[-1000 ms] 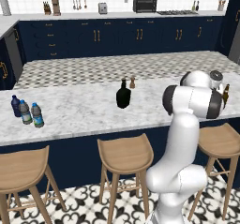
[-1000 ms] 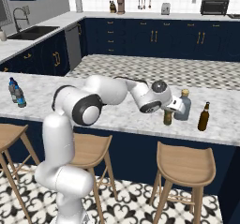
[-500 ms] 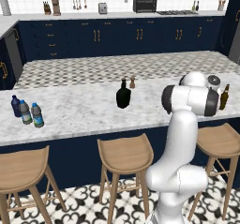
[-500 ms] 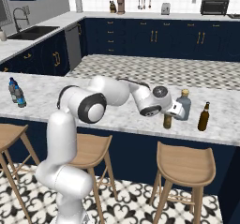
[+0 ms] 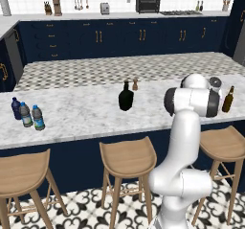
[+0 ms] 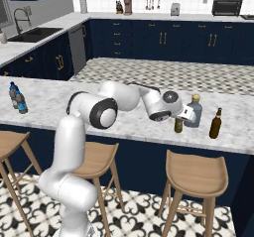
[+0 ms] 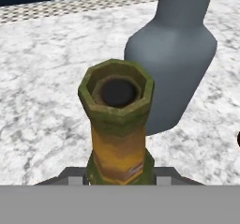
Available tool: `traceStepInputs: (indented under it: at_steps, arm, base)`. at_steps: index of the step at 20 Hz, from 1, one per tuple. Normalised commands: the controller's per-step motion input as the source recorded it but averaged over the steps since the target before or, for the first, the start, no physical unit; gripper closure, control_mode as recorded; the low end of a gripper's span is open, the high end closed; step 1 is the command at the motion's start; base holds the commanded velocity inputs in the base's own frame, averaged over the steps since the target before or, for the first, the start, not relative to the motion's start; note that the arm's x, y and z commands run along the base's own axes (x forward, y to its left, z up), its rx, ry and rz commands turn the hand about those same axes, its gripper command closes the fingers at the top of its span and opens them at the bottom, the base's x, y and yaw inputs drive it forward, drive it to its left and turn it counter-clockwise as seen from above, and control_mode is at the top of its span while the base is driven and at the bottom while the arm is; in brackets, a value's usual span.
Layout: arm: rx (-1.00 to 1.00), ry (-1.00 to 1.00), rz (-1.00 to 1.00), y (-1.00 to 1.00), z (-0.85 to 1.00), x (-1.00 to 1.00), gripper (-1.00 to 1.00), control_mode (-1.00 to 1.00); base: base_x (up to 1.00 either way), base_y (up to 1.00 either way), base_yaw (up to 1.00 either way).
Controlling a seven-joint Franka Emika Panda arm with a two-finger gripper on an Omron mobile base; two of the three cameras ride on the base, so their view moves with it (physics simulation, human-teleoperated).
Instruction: Move the plastic bottles in the middle to the plastics group, and the glass bottles in the middle to the glass group.
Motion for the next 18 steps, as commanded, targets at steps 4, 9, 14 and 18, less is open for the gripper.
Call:
traceStepInputs:
  at_steps: [4,9,14,18]
  arm:
    - [0.00,0.00,0.00,0.00,-0.37,0.10,1.00,-1.00]
    - [0.00,0.00,0.00,0.00,-0.43,0.02,1.00,-1.00]
    - [0.00,0.00,0.00,0.00,-0.04,0.00,1.00,-1.00]
    - [0.00,0.00,0.00,0.00,0.00,0.00,-1.00,-1.00]
  base:
    - [0.00,0.00,0.00]
    - [0.00,0.00,0.00]
    - [0.00,0.00,0.00]
    - [0.00,0.00,0.00]
